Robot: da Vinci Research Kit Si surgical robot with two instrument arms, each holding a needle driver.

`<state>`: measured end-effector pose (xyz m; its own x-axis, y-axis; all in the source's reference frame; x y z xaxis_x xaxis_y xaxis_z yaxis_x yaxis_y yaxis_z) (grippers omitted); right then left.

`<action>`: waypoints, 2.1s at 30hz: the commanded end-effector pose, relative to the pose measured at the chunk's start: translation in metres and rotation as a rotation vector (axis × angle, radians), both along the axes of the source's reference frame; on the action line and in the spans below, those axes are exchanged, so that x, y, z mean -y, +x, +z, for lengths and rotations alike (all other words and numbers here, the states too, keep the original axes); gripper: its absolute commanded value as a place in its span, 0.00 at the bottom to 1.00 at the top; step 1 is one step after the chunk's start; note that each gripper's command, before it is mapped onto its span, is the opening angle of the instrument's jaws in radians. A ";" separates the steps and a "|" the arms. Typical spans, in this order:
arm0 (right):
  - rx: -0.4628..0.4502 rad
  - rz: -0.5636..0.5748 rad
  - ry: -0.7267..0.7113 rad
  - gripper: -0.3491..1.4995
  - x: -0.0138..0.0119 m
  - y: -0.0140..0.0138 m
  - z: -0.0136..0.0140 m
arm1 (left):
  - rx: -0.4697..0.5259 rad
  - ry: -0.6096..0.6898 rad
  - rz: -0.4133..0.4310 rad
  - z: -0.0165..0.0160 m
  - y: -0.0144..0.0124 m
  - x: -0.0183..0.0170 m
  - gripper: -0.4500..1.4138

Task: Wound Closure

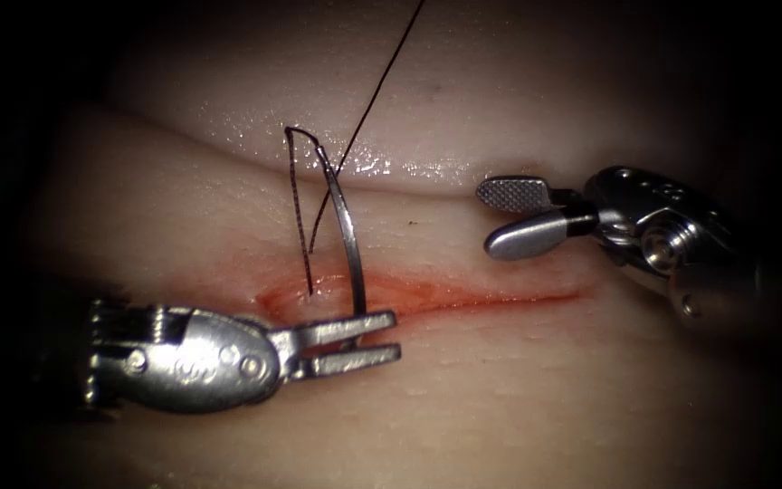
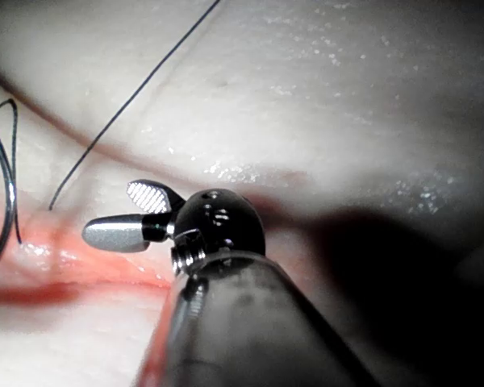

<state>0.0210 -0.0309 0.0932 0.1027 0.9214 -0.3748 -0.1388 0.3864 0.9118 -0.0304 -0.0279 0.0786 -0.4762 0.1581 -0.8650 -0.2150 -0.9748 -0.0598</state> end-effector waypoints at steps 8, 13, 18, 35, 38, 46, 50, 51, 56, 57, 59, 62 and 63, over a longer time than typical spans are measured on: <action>0.140 -0.041 0.197 0.78 0.0001 0.0030 0.0000 | -0.130 -0.104 0.015 0.0013 -0.0012 0.0007 0.00; 0.157 -0.067 0.221 0.85 0.0002 0.0049 -0.0004 | -0.179 -0.156 0.027 0.0013 -0.0012 0.0007 0.00; 0.136 -0.078 0.229 0.85 0.0002 0.0068 -0.0003 | -0.209 -0.190 0.039 0.0012 -0.0012 0.0008 0.00; -0.036 -0.103 0.230 0.75 -0.0001 0.0092 0.0000 | -0.139 -0.189 0.078 0.0003 -0.0015 0.0010 0.00; -0.061 -0.107 0.227 0.77 0.0000 0.0093 0.0000 | -0.123 -0.198 0.088 0.0001 -0.0015 0.0009 0.00; -0.081 -0.123 0.220 0.78 0.0007 0.0104 0.0001 | -0.105 -0.217 0.089 -0.0003 -0.0015 0.0006 0.00; -0.091 -0.132 0.213 0.76 0.0012 0.0112 0.0002 | -0.099 -0.223 0.092 -0.0004 -0.0016 0.0007 0.00; -0.095 -0.135 0.212 0.75 0.0013 0.0114 0.0002 | -0.099 -0.223 0.093 -0.0004 -0.0016 0.0007 0.00; -0.117 -0.156 0.208 0.60 0.0015 0.0120 0.0000 | -0.100 -0.228 0.096 -0.0004 -0.0016 0.0007 0.00; -0.121 -0.161 0.209 0.58 0.0014 0.0120 0.0000 | -0.100 -0.228 0.096 -0.0004 -0.0016 0.0007 0.00; -0.121 -0.160 0.209 0.54 0.0014 0.0121 0.0000 | -0.100 -0.228 0.096 -0.0005 -0.0016 0.0008 0.00; -0.119 -0.158 0.208 0.03 0.0014 0.0120 0.0001 | -0.100 -0.228 0.096 -0.0006 -0.0016 0.0009 0.00; -0.119 -0.158 0.208 0.00 0.0014 0.0120 0.0001 | -0.101 -0.233 0.099 -0.0006 -0.0017 0.0009 0.00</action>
